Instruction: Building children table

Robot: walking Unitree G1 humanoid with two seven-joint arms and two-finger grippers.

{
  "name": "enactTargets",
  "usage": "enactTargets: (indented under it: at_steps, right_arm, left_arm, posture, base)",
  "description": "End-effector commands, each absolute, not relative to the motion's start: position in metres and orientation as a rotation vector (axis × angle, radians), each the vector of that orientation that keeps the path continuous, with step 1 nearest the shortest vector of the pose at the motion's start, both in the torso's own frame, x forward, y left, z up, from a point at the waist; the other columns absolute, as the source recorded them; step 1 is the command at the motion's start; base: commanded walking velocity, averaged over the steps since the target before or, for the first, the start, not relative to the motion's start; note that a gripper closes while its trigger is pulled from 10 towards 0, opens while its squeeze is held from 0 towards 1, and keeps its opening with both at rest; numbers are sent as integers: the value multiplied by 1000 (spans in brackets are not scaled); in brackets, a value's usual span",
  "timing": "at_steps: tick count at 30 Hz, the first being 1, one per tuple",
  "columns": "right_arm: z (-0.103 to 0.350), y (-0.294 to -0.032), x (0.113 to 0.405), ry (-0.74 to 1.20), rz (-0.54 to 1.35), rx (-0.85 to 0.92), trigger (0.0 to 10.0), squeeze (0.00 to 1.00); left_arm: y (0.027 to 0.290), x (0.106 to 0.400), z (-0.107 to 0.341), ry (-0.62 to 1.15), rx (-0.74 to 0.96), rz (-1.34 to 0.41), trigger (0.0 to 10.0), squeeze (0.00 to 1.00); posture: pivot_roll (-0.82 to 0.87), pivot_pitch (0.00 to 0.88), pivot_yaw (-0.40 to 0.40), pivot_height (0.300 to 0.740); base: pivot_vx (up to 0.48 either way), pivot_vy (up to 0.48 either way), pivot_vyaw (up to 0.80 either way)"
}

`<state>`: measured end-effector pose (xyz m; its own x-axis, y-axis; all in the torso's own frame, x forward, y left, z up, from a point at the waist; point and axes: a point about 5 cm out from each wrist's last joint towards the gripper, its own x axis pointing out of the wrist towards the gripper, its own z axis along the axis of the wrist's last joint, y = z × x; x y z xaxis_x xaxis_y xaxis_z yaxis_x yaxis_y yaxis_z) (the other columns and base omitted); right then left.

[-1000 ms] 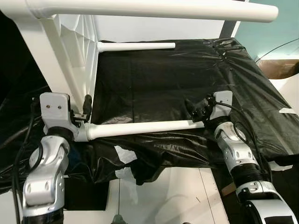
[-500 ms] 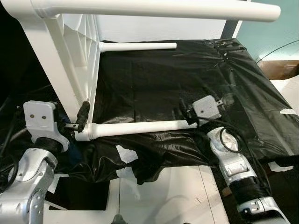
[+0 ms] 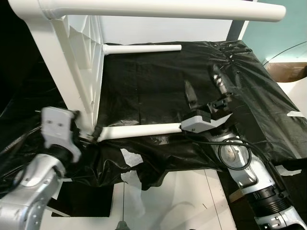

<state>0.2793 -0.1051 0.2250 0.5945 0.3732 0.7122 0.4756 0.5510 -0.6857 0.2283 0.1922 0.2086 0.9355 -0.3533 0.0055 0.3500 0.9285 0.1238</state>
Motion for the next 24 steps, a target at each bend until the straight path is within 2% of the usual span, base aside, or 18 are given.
enactTargets:
  at_steps: [1,10,24]
  right_arm:
    - [233,-104,278,-1032,-98,-1061,10000,0]
    - [269,-96,285,-1150,-166,-1111,10000,0]
    - [304,-83,298,-1141,-103,-1142,10000,0]
  left_arm:
    - [176,221,202,22,124,-721,10000,0]
    - [159,228,188,65,158,-800,10000,0]
    - [153,228,179,77,180,-869,10000,0]
  posture:
    - [56,60,12,740]
    - [39,41,-3,740]
    - [30,34,-17,740]
  base:
    - [0,0,0]
    - [0,0,0]
    - [0,0,0]
